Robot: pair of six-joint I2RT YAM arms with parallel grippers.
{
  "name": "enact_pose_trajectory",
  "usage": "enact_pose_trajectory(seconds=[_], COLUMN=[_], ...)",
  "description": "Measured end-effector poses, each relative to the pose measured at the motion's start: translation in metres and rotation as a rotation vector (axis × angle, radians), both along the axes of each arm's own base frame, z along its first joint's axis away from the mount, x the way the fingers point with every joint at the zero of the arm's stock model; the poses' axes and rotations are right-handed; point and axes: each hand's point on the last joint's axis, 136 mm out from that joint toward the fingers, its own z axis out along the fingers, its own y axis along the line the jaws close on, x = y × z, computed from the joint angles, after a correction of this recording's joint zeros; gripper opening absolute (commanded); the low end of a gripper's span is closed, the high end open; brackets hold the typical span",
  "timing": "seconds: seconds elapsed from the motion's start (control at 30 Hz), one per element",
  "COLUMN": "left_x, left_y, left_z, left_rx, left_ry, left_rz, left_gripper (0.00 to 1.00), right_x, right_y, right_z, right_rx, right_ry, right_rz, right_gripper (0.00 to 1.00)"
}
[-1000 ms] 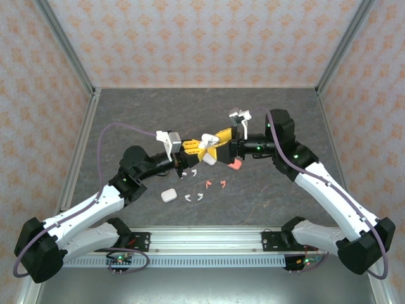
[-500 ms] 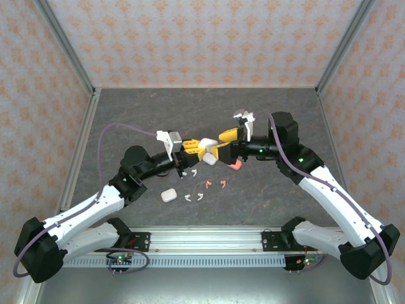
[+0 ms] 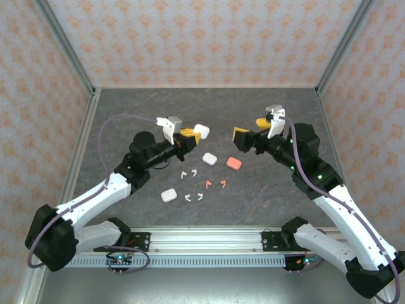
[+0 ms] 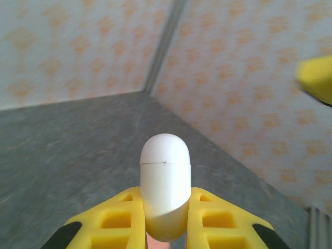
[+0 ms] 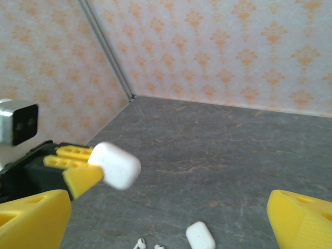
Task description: Insert wireless bluetooth earbuds into charging case
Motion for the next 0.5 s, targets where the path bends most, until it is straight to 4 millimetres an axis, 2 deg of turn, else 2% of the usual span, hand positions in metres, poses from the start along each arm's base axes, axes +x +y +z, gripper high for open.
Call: enact_pose_trajectory(seconds=[0.23, 0.5], left_x=[0.06, 0.105], left_y=[0.026, 0.04], left_z=[-0.074, -0.166], left_rx=[0.012, -0.066], left_ry=[0.267, 0.562], left_rz=[0.14, 0.196], left_gripper=[0.0, 0.0], right_x=[0.001, 0.0], right_y=[-0.01, -0.013], right_z=[-0.021, -0.028], right_rx=[-0.023, -0.027], right_ry=[0.023, 0.026], right_rz=[-0.054, -0.062], right_gripper=[0.99, 0.99])
